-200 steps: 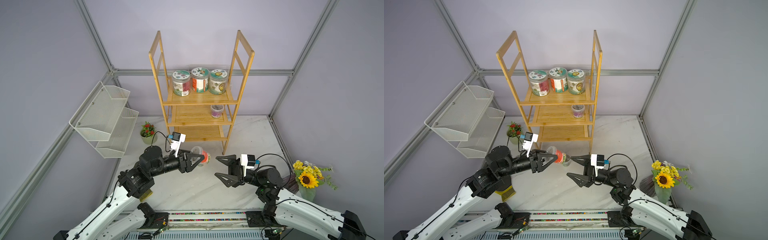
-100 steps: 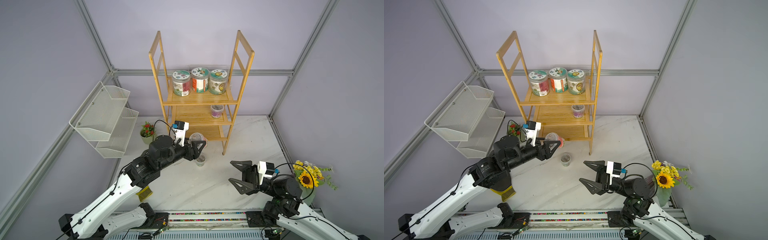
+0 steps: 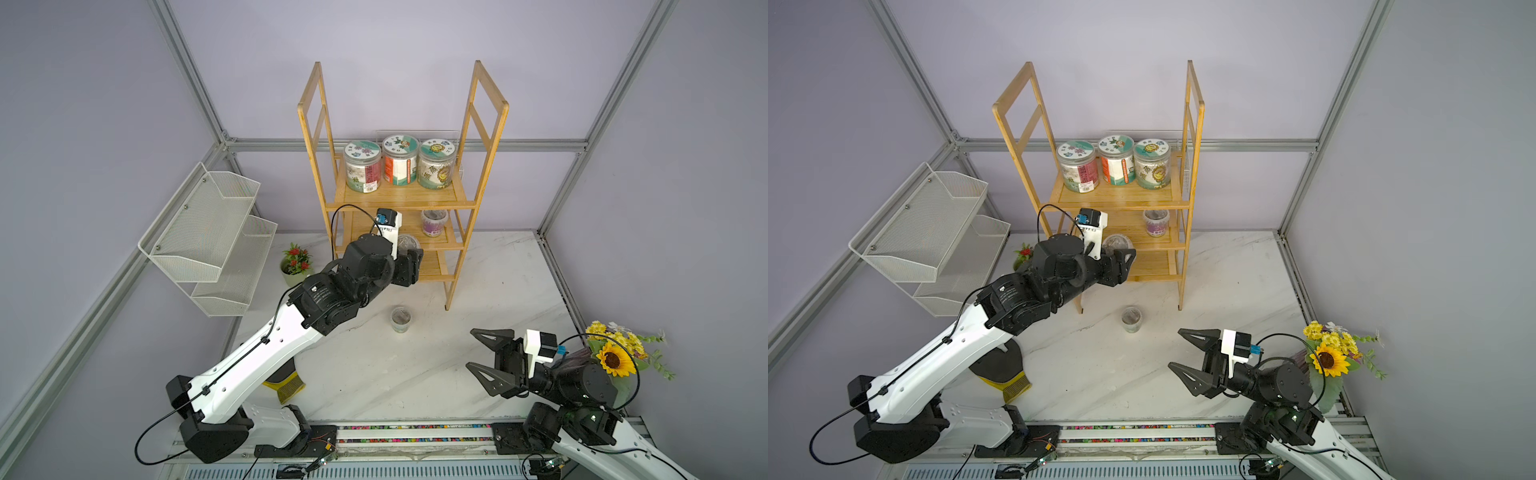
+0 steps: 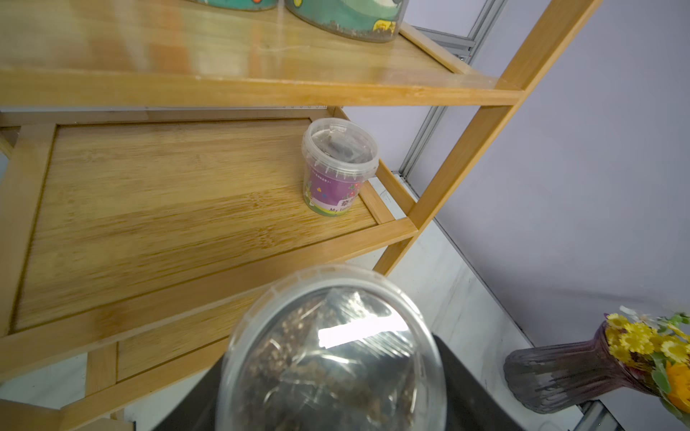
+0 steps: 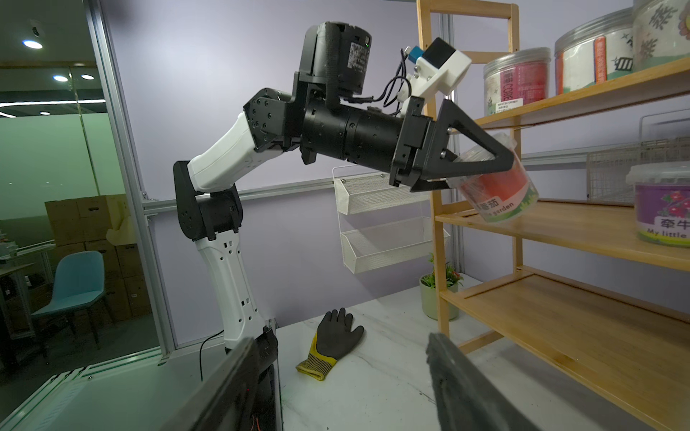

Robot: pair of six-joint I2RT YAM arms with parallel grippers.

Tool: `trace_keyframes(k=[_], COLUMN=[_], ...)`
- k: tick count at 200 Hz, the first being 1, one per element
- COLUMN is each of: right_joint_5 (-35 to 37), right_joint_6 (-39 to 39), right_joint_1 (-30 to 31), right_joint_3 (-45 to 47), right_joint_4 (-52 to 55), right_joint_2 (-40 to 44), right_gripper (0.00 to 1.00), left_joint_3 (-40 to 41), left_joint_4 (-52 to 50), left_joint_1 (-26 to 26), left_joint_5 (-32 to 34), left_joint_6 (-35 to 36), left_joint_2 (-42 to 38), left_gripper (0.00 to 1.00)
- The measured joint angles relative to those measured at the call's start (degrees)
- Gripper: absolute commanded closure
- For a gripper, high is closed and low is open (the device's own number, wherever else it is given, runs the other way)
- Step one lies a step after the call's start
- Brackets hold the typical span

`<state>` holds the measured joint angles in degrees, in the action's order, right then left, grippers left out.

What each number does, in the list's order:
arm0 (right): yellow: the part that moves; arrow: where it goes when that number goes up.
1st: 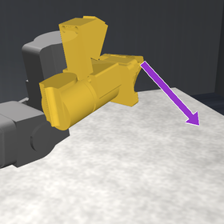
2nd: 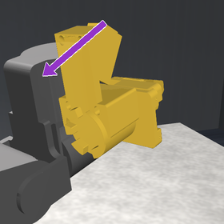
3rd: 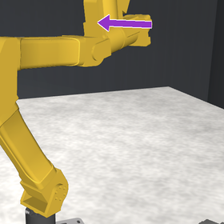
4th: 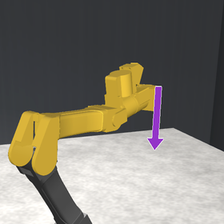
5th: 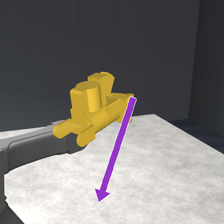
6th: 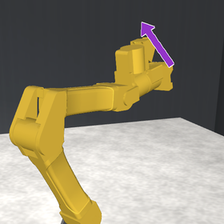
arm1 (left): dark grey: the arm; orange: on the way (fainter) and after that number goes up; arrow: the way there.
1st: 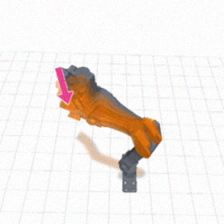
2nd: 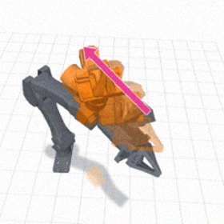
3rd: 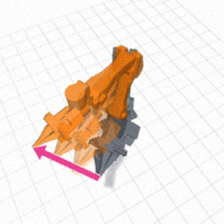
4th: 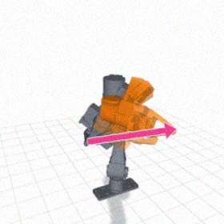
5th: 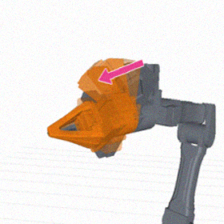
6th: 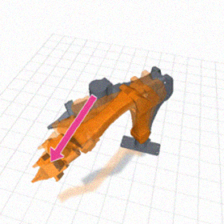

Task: Place the seed container on the shelf
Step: Place the seed jar on the shelf.

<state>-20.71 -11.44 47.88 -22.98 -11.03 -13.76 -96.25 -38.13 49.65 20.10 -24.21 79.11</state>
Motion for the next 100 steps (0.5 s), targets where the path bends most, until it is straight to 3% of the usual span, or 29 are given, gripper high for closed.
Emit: trace_keyframes(k=[30, 100], right_joint_5=[0.3, 0.6], right_joint_6=[0.2, 0.2], right_joint_1=[0.0, 0.0], right_joint_3=[0.0, 0.0], right_joint_4=[1.8, 3.5], right_joint_2=[1.5, 3.6], right_gripper=[0.25, 0.25], left_joint_3=[-8.1, -17.9], left_joint_4=[-4.8, -12.7], left_joint_1=[0.0, -2.5], left_joint_5=[2.9, 5.7], left_joint_6=[0.8, 1.3], left_joint_2=[6.2, 14.5], left_gripper=[0.6, 0.59])
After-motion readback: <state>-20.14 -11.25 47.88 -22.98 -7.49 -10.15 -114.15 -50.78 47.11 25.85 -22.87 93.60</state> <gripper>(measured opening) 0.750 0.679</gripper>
